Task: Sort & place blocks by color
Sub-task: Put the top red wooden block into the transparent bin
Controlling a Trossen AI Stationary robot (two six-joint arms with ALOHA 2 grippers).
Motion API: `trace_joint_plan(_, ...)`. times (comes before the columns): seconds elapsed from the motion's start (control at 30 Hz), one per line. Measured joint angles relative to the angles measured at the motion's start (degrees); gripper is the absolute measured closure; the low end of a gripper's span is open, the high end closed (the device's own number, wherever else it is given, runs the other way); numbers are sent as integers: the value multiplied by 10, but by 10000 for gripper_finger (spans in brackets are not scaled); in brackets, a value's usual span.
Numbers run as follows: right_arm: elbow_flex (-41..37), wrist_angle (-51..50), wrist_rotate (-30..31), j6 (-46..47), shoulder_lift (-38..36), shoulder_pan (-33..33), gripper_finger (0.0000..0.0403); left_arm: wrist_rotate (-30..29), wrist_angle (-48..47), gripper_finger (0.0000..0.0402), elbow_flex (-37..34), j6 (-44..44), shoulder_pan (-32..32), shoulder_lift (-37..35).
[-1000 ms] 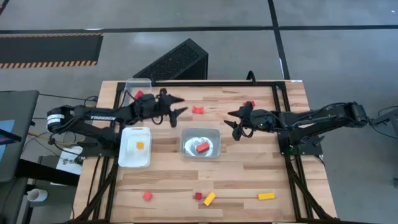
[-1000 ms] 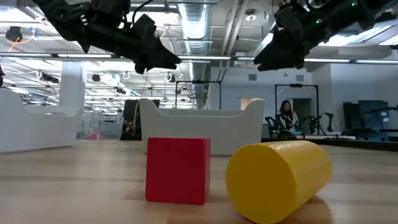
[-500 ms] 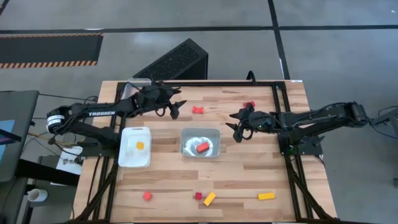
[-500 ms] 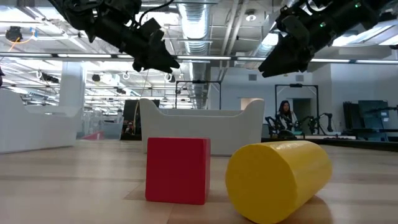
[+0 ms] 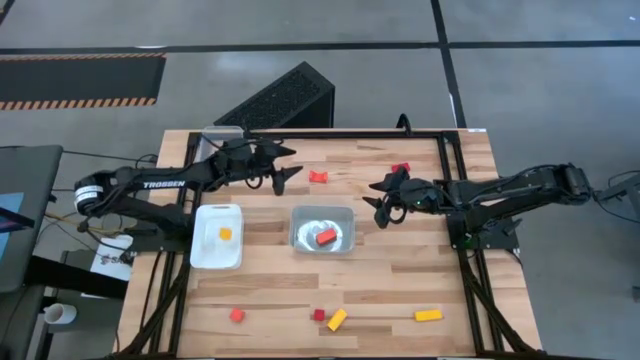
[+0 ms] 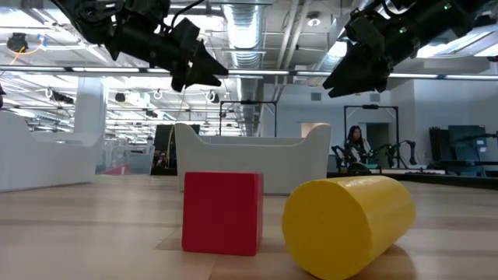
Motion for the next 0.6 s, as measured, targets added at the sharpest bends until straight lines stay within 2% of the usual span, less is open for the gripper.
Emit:
trace_joint_plan(0.17,0,0,0,1,0,-2,171,43,51,141,-28,-27,34,0)
trace_joint_plan(0.33,0,0,-15,41,0,-20,171,140,170,141,-68,-49,38,-1)
trace_joint_plan(0.6,4,-11,-97,76,0,-64,171,146,363,141,-147,-93,27,-2)
